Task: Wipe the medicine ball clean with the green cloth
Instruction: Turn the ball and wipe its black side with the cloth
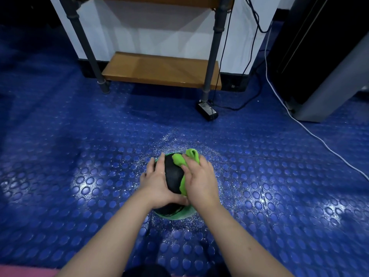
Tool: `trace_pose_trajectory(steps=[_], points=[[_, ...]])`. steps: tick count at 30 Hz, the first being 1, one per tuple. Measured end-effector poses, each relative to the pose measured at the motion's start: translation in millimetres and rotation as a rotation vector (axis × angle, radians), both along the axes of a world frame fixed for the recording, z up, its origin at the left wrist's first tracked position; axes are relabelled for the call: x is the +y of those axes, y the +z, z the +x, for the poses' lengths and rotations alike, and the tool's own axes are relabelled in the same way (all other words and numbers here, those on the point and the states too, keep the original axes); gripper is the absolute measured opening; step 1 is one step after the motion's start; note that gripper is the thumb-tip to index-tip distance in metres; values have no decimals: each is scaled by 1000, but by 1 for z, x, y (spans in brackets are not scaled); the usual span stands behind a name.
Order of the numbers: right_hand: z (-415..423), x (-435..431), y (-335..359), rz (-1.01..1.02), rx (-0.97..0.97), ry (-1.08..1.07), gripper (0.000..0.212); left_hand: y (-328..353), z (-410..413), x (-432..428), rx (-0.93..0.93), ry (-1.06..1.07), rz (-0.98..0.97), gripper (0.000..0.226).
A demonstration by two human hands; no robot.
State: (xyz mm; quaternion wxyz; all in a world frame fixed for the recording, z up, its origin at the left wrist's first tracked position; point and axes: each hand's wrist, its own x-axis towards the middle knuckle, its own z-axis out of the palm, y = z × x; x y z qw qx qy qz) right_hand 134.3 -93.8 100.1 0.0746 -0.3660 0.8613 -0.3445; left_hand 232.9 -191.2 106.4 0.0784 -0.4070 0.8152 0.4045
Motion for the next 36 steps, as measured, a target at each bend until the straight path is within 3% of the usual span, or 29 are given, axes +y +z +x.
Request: trace_pose_trajectory(steps=[3,7,12,14,17,20,24,27,31,36], points=[[-20,0,0,16,-101,-85,28,2,-2,4,-16,-19,-26,156],[-48,-10,9,192,-281,-153,28,1,-6,4,-32,-38,-46,160],[-9,-16,15,69,43,26,31,-3,3,3,20,-58,-63,162],[-11,-16,13,118,68,26,33,-4,6,2,31,-73,-66,160],[-36,-19,9,237,-98,-47,34,-4,4,2,28,-96,-71,158],[-61,-21,5,246,-440,-117,37,-4,1,-1,42,-123,-63,158],[-66,2,-23,-12,-977,-290,47,-19,22,-18,177,-229,-19,157],[-51,16,-43,-273,-1335,-403,27,-22,34,-31,243,-184,72,152],[-41,8,-41,-375,-1312,-384,24,-21,31,-38,296,6,203,144],[-54,20,-27,-387,-1129,-341,27,-26,19,-14,427,17,171,130]])
